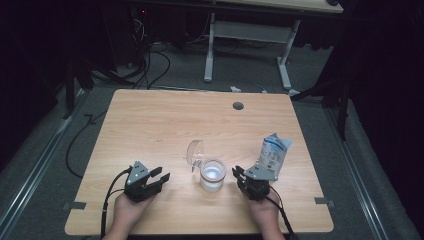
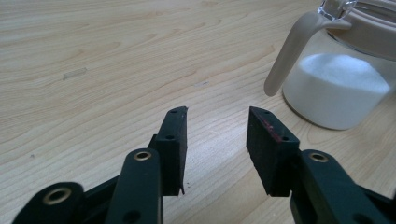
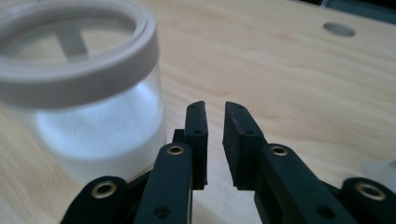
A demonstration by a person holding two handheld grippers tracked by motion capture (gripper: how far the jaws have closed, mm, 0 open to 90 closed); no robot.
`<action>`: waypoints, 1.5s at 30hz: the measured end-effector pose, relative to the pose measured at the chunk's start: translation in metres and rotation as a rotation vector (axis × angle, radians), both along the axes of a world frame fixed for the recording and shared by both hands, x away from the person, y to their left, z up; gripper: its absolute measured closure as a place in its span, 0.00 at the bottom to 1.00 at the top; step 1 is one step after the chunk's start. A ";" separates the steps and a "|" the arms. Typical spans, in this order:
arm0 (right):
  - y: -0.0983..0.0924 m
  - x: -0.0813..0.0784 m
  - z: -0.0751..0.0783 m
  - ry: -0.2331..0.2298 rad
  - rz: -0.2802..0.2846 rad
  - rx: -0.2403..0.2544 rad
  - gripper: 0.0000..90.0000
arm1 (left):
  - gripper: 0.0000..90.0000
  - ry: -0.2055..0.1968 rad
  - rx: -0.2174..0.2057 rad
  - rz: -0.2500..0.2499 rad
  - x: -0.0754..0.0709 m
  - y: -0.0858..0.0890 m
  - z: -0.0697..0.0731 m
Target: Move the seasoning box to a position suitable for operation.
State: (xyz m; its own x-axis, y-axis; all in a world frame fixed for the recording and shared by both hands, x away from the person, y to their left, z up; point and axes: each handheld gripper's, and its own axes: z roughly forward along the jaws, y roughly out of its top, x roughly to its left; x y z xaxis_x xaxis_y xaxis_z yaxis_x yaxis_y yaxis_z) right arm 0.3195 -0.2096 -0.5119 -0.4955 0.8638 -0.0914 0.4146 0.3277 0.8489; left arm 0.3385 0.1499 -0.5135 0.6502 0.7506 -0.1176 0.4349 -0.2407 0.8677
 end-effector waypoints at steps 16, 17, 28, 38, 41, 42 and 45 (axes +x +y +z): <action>0.005 -0.012 -0.001 -0.002 0.054 0.023 1.00 | 1.00 -0.017 -0.017 0.008 0.014 -0.036 0.030; 0.005 -0.012 -0.001 -0.005 0.055 0.022 1.00 | 1.00 -0.019 -0.019 0.008 0.015 -0.038 0.032; 0.005 -0.013 -0.002 -0.004 0.070 0.025 1.00 | 1.00 -0.047 -0.055 0.002 0.021 -0.049 0.047; 0.006 -0.014 -0.002 -0.004 0.083 0.027 1.00 | 1.00 -0.070 -0.072 -0.021 0.019 -0.061 0.055; 0.006 -0.014 -0.001 -0.002 0.082 0.030 1.00 | 1.00 -0.073 -0.074 -0.026 0.019 -0.063 0.056; 0.006 -0.014 -0.001 -0.005 0.079 0.031 1.00 | 1.00 -0.073 -0.073 -0.028 0.019 -0.063 0.056; 0.007 -0.014 -0.001 -0.006 0.082 0.021 1.00 | 1.00 -0.075 -0.076 -0.032 0.018 -0.065 0.056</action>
